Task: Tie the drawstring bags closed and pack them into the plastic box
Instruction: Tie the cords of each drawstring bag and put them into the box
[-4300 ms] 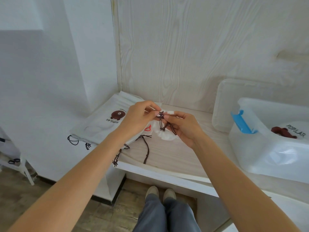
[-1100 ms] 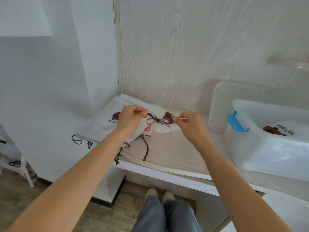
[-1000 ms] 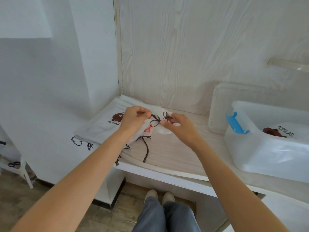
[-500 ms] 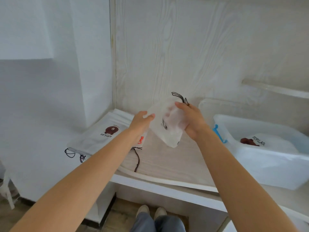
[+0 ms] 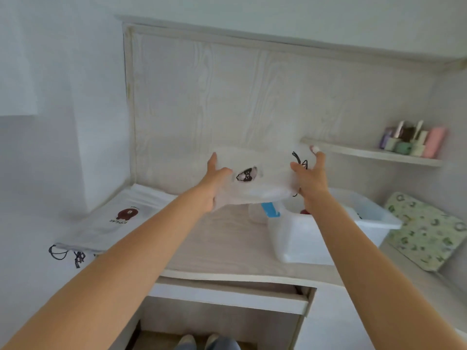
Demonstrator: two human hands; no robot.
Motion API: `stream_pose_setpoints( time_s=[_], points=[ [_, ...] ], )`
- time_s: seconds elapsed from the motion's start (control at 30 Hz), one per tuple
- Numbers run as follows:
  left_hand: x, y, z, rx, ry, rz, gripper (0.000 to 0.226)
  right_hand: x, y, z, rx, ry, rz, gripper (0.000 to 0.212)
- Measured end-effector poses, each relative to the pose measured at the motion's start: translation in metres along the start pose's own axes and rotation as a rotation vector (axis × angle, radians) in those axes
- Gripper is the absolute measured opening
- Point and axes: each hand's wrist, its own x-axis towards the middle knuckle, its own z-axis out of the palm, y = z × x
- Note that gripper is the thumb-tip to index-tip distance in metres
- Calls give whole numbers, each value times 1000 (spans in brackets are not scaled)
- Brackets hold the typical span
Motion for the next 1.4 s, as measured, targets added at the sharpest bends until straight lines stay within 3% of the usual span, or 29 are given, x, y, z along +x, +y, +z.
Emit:
stream_pose_setpoints(
  time_s=[0.1, 0.2, 0.4, 0.6, 0.7, 0.83, 1.03, 1.17, 1.27, 1.4],
  points=[
    [3, 17, 40, 63, -114, -38, 75, 18, 3, -40, -376, -1, -139, 39],
    [13, 23, 81, 178, -155, -45, 83, 30, 2, -67, -460, -4, -75, 19],
    [29, 13, 149, 637, -169, -49, 84, 50, 3, -114, -865, -24, -107, 61],
    [36, -10, 185, 1479, -144, -81, 87, 70, 17, -140, -1413, -183, 69, 65],
    [32, -11, 193, 1645, -234, -37, 81, 68, 21, -139, -1365, -295, 0, 61],
    [40, -14, 196, 1698, -460, -139, 67, 62, 23, -136, -1323, -492, 48, 65],
    [52, -30, 198, 1806, -540, -165, 60, 64, 24, -140, -1534, -601, 255, 63],
    [47, -20, 189, 1611, -426, 81, 64, 60, 18, -135, -1425, -505, 134, 62],
    [38, -4, 170, 1327, -303, 307, 57, 56, 19, -124, -1254, -420, -34, 52],
    [25, 9, 136, 1098, -96, 459, 42, 40, 16, -91, -1040, -358, -187, 42]
  ],
)
